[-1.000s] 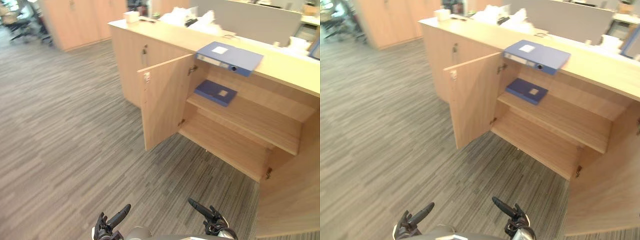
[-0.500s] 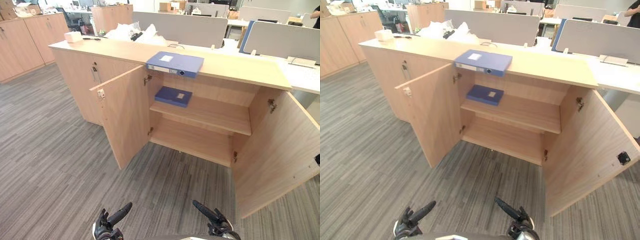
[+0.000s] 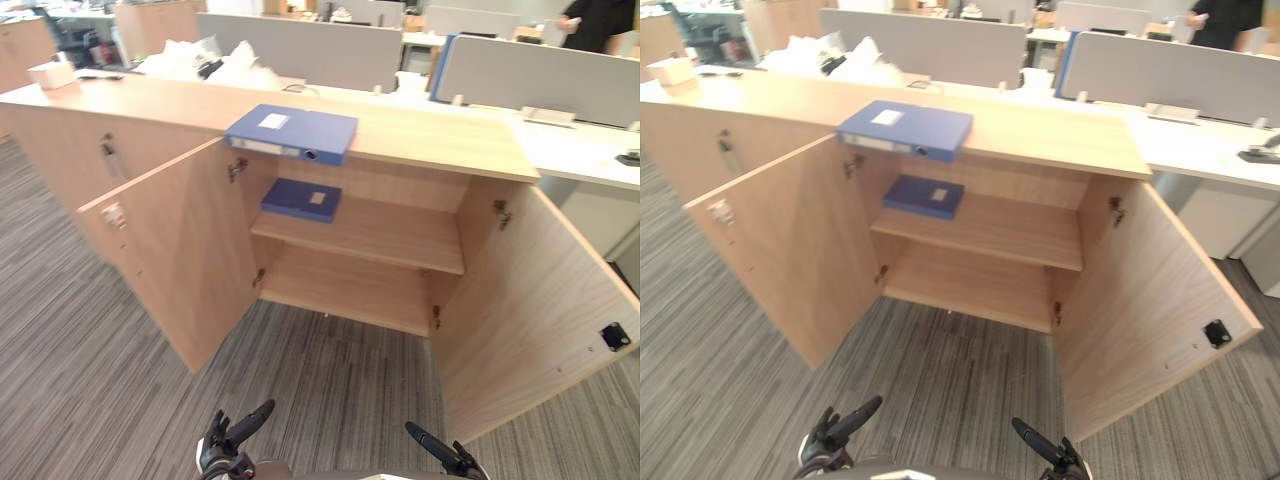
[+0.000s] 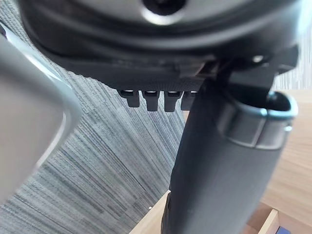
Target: Walk over to the cabinet, pick up the folder, carry it to the office cabinet, place the folder inside the office cabinet, then close the office cabinet door
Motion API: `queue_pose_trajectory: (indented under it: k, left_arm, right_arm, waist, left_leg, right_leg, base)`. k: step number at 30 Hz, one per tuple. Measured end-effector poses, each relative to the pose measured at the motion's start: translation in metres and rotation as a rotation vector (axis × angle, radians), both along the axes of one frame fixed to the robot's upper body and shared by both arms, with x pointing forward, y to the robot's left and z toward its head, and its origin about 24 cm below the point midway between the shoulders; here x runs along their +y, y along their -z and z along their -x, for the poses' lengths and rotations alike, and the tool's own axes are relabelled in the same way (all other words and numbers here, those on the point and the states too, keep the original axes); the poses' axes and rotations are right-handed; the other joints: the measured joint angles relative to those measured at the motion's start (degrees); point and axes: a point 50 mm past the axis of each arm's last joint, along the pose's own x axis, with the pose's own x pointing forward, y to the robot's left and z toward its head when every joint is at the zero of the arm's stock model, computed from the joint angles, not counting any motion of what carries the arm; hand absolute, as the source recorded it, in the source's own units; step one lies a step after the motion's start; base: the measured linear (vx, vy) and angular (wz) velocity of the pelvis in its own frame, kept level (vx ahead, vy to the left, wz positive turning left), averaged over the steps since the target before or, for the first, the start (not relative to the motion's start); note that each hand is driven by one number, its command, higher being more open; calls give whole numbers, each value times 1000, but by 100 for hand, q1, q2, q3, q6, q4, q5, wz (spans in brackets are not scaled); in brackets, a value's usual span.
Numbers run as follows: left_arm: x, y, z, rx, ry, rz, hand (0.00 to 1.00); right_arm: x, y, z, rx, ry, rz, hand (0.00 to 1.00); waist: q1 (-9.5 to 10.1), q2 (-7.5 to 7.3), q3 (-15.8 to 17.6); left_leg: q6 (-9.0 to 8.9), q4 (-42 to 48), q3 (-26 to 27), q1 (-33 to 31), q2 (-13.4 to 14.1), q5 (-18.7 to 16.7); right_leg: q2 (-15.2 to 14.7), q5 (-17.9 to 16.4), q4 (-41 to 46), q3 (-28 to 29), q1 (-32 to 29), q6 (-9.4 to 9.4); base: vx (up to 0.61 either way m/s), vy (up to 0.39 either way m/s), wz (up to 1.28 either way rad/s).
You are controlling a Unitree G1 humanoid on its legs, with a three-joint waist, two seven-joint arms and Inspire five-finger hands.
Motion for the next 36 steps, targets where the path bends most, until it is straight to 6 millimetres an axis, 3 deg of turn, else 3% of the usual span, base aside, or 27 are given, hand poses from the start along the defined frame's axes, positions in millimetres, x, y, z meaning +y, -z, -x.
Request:
queue_pose_trajectory:
  k: [1, 3, 4, 5, 6, 7, 8, 9, 13, 16, 19, 20, 21, 22, 23, 24, 25, 26, 27, 28, 29, 32, 34, 36]
  left_arm:
    - [0, 0, 1, -1, -7, 2, 100]
    - [2, 1, 5, 8, -14, -1, 100]
    - [4, 0, 7, 7, -37, 4, 100]
    - [5, 0, 9, 10, -46, -3, 100]
    - [2, 2, 13, 22, -42, 4, 100]
    - [-1, 3, 17, 29, -57, 17, 100]
    - [4, 3, 15, 32, -63, 8, 100]
    - [8, 1, 12, 24, -42, -9, 100]
    - [5, 4, 14, 50, -24, 1, 100]
    - [1, 6, 19, 70, -5, 10, 100]
    - [-5, 7, 20, 73, 34, 17, 100]
    - [-4, 7, 20, 75, 55, 10, 100]
    - [-3, 7, 20, 75, 69, 6, 100]
    - [-4, 6, 18, 69, 73, 8, 100]
    - [-4, 6, 17, 63, 71, 7, 100]
    - [-3, 5, 15, 59, 72, 4, 100]
    - [-3, 5, 14, 56, 74, 5, 100]
    - [-4, 5, 10, 50, 78, 8, 100]
    - [-4, 5, 10, 50, 79, 8, 100]
    - [-3, 5, 10, 49, 78, 4, 100]
    - [5, 2, 7, 38, 82, -18, 100]
    - [-6, 6, 12, 54, 56, 25, 100]
    - [-7, 7, 14, 58, 45, 32, 100]
    - [-5, 8, 17, 55, -9, 51, 100]
  right_arm:
    - [0, 0, -1, 0, 0, 1, 100]
    - [5, -1, -10, -11, -11, -5, 100]
    - [7, -1, -15, -16, -13, -10, 100]
    - [9, -2, -20, -28, -17, -14, 100]
    - [8, -3, -22, -35, -24, -9, 100]
    - [7, -4, -23, -41, -28, -3, 100]
    - [17, -3, -24, -41, -34, -27, 100]
    - [29, -2, -25, -41, -52, -54, 100]
    - [35, -3, -32, -58, -115, -63, 100]
    - [36, -3, -31, -57, -126, -62, 100]
    - [33, -1, -23, -25, -167, -41, 100]
    - [30, -2, -24, -25, -184, -24, 100]
    - [25, -2, -23, -21, -182, -14, 100]
    - [22, -2, -21, -18, -182, -7, 100]
    - [19, -1, -19, -15, -180, 0, 100]
    - [18, -3, -21, -26, -181, 5, 100]
    - [19, -3, -23, -34, -184, 7, 100]
    - [18, -5, -28, -48, -196, 12, 100]
    - [19, -5, -29, -51, -208, 16, 100]
    - [21, -5, -30, -54, -218, 14, 100]
    - [27, -4, -27, -52, -226, 2, 100]
    - [14, -3, -26, -25, -226, 30, 100]
    - [11, -2, -26, -15, -230, 34, 100]
    - [11, -1, -23, -1, -242, 35, 100]
  waist:
    - [61, -26, -9]
    - [218, -140, 84]
    - [221, -166, 133]
    - [235, -149, 145]
    - [246, -18, 69]
    - [263, 84, 33]
    - [308, -139, -24]
    - [309, -259, -86]
    - [473, -291, -191]
    - [482, -221, -313]
    - [491, -136, -375]
    - [475, -179, -348]
    - [460, -215, -316]
    - [435, -159, -298]
    - [446, -152, -292]
    - [446, -171, -286]
    - [438, -163, -269]
    - [374, -132, -173]
    - [314, -127, -151]
    - [306, -184, -145]
    - [304, -408, -103]
    - [278, -123, -153]
    - [277, -85, -132]
    - [256, -81, -133]
  left_leg:
    - [183, 57, 43, -119, -26, -361]
    - [336, -428, 163, -449, -339, -1121]
    - [393, -747, 173, -535, -447, -1245]
    - [483, -1992, 128, -606, -649, -1218]
    - [588, -3086, 35, -498, -654, -809]
    - [378, -3437, -118, -471, -659, -367]
    - [484, -3500, 9, -318, -812, -438]
    - [503, -3658, 79, -230, -898, -436]
    - [583, -4154, 474, 315, -923, -397]
    - [636, -4569, 711, 661, -995, -362]
    - [711, -5044, 855, 1090, -1117, -295]
    - [716, -5162, 867, 1286, -1224, -292]
    - [727, -5254, 827, 1491, -1303, -290]
    - [740, -5299, 773, 1585, -1296, -290]
    - [761, -5368, 718, 1726, -1287, -303]
    - [758, -5413, 611, 1755, -1249, -328]
    - [759, -5447, 536, 1755, -1221, -340]
    - [752, -5466, 317, 1808, -1126, -385]
    - [643, -5432, 91, 1790, -1026, -449]
    - [561, -5401, -37, 1784, -1036, -496]
    - [471, -5351, -198, 1751, -1181, -520]
    - [322, -5375, -886, 1551, -812, -555]
    - [241, -5418, -1062, 1536, -661, -574]
    - [-17, -5299, -1195, 1567, -452, -652]
  right_leg:
    - [-38, -1, -37, 119, 22, -3]
    - [-312, 0, -142, 524, 145, -4]
    - [-399, 0, -141, 585, 192, -3]
    - [-531, 5, -92, 653, 268, 12]
    - [-502, 10, -53, 673, 285, 117]
    - [-463, -12, -35, 709, 341, 226]
    - [-671, 5, -30, 735, 395, 345]
    - [-778, 139, -3, 810, 341, 332]
    - [-1000, 620, 98, 1131, 338, 310]
    - [-1156, 701, 269, 1290, 259, 393]
    - [-1300, 749, 1715, 1419, -432, 476]
    - [-1407, 935, 2638, 1423, -814, 544]
    - [-1503, 1363, 3365, 1330, -1077, 487]
    - [-1554, 1586, 3627, 1266, -1162, 497]
    - [-1614, 1303, 4157, 1149, -1372, 421]
    - [-1623, 687, 4417, 1016, -1660, 403]
    - [-1601, 450, 4388, 932, -1788, 394]
    - [-1486, 83, 3994, 794, -1864, 403]
    - [-1315, -60, 3201, 773, -1830, 478]
    - [-1259, -24, 2603, 802, -1762, 548]
    - [-1283, -149, 1768, 867, -1627, 571]
    - [-849, -91, 1331, 372, -1500, 326]
    - [-673, -30, 1131, 215, -1374, 229]
    - [-451, -12, 826, -27, -1038, 168]
  base:
    - [268, 98, -85]
    - [248, 117, -84]
    - [267, 161, -71]
    - [339, 222, -46]
    - [306, 209, -45]
    - [342, 185, -29]
    - [336, 143, -16]
    - [331, 115, -9]
    - [239, 100, -37]
    - [110, 40, -46]
    - [86, 37, -44]
    - [85, -27, -3]
    - [76, -34, 16]
    - [89, -36, 28]
    - [77, -40, 27]
    - [65, -59, 28]
    - [32, -115, 44]
    - [10, -178, 69]
    - [-14, -204, 77]
    - [-31, -240, 75]
    - [4, -282, 78]
    - [77, -307, 58]
    - [90, -222, 32]
    - [192, -199, 38]
